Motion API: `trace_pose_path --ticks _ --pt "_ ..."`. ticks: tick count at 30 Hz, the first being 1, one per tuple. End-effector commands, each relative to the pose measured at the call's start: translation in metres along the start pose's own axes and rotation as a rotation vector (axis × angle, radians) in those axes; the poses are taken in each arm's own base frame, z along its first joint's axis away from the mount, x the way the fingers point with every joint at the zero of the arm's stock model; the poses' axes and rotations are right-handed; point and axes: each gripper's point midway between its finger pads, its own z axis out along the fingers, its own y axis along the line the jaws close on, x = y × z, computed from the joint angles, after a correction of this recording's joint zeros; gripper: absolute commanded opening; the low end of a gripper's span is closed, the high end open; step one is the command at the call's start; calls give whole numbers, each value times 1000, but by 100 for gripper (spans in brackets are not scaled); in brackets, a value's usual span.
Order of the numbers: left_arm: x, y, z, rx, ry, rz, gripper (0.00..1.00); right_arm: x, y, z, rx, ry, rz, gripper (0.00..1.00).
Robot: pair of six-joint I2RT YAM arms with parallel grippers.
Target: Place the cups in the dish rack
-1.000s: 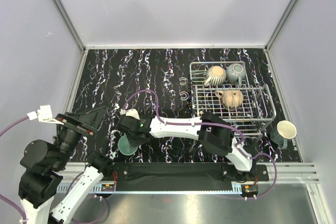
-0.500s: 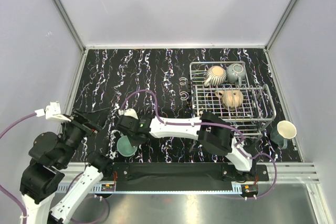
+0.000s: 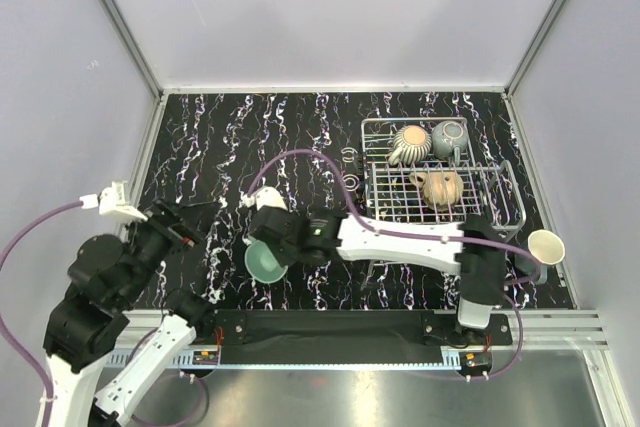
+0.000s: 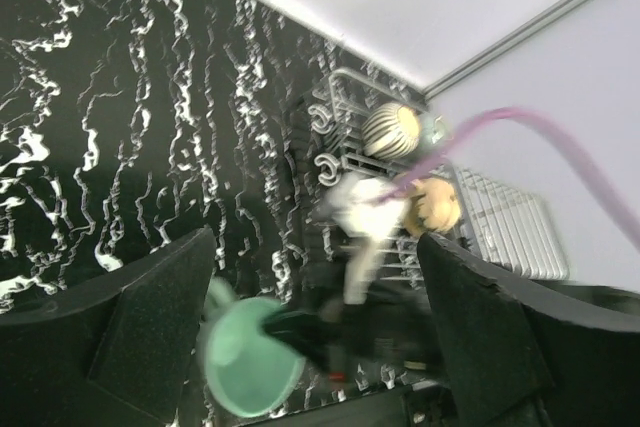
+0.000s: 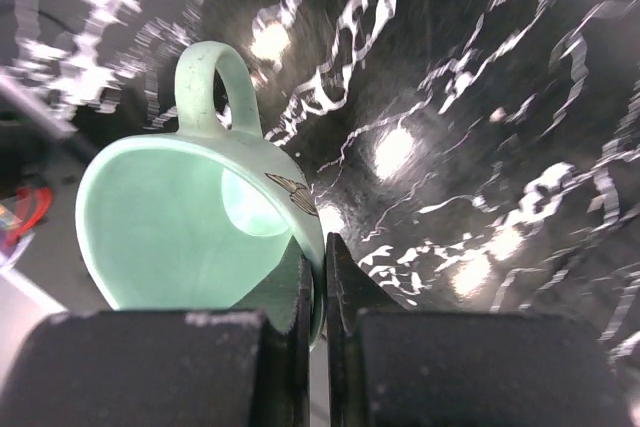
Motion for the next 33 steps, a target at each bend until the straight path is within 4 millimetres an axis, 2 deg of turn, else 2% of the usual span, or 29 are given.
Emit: trace_pose_path --ticks 1,2,3,4,6,7,12,13,15,16,17,18,19,20,21,22,24,25,27,28,30,31,33 --pt "-6 -17 14 20 43 74 90 -55 -7 -60 -49 -214 -46 0" --pt "-1 -16 24 -5 90 109 91 -58 -8 -68 -56 -235 -61 0" --pt "2 -18 27 1 117 122 91 -59 -11 -73 -57 -246 -80 0" --pt "4 -27 27 34 152 130 91 -66 -18 -89 -50 -288 -112 0" --pt "13 -34 35 59 212 143 91 -66 -28 -99 -31 -316 -149 0" --pt "19 -40 36 92 245 140 91 -73 -38 -114 -4 -358 -172 0" --pt "36 -53 43 161 341 131 89 -70 -65 -146 48 -398 -254 0" --pt "40 -53 46 164 359 130 88 -72 -70 -159 45 -424 -255 0" --pt "50 -59 46 206 408 105 88 -69 -79 -166 67 -442 -288 0" --pt "51 -67 47 245 410 92 88 -71 -86 -179 76 -481 -310 0" --pt "54 -71 47 274 428 78 87 -76 -88 -186 76 -516 -317 0" --pt "64 -73 49 292 465 41 87 -71 -88 -187 57 -522 -389 0" --pt "68 -88 46 382 497 23 87 -73 -90 -204 31 -574 -409 0" --pt "73 -92 47 406 526 2 87 -78 -89 -214 13 -626 -423 0" --pt "77 -97 46 423 561 -36 86 -75 -89 -216 4 -646 -463 0" --pt "83 -103 43 477 601 -55 86 -78 -94 -235 -6 -705 -459 0" --pt "89 -113 37 530 664 -111 85 -81 -95 -249 -16 -768 -503 0" --pt "88 -118 37 568 662 -124 85 -82 -99 -262 -19 -808 -499 0" --pt "86 -129 30 625 690 -181 85 -84 -101 -272 -21 -843 -528 0" --pt "79 -141 27 694 665 -184 85 -84 -102 -277 -22 -851 -540 0" --pt "82 -149 21 734 719 -265 85 -83 -104 -277 -3 -840 -589 0" --pt "75 -160 18 793 695 -275 85 -82 -105 -276 7 -831 -612 0" --pt "83 -167 16 799 754 -369 85 -80 -111 -274 43 -818 -663 0"
